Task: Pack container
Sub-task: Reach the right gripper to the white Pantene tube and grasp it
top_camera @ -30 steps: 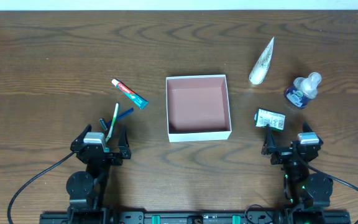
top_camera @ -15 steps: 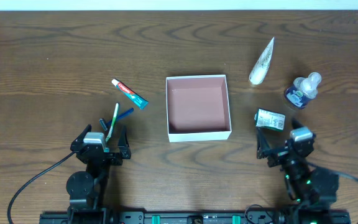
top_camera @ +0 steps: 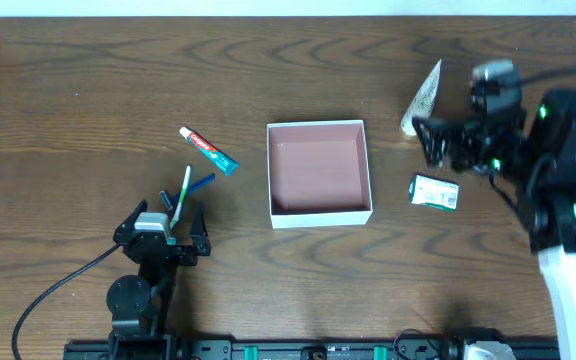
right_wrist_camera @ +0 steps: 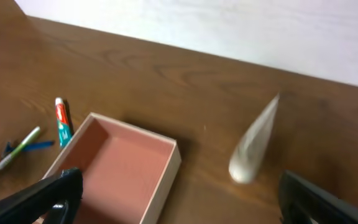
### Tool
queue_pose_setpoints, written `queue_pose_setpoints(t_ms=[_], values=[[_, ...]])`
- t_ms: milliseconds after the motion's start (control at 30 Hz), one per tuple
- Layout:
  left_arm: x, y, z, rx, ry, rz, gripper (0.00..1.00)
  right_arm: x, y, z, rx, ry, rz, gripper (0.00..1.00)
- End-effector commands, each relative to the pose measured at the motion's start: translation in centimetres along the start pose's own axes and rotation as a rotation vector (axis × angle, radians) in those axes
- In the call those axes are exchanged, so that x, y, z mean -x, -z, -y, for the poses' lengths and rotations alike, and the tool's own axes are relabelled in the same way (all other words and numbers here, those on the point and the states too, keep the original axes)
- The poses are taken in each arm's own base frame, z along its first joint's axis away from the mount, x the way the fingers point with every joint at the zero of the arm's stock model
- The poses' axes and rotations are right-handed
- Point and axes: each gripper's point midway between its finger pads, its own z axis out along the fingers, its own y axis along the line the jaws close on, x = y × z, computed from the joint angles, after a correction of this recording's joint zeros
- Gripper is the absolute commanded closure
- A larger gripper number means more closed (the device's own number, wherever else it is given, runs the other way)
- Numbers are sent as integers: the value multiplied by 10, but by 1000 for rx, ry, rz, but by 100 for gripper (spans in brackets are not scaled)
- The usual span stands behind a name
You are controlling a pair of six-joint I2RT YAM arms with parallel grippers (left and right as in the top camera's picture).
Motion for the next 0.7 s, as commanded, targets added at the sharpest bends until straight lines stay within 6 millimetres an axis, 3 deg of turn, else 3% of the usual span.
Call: queue_pose_setpoints(t_ms=[0, 200, 367, 667], values=[[-16, -1, 0, -6, 3, -50, 2, 8, -19, 4, 23, 5, -7, 2], [-16, -1, 0, -6, 3, -50, 2, 3, -57, 48, -131, -51, -31, 5], [-16, -1, 0, -6, 3, -50, 2, -4, -77, 78, -249, -95, -45, 8], [-16, -1, 0, -6, 3, -50, 2, -28, -111, 97, -276, -116, -110, 17]])
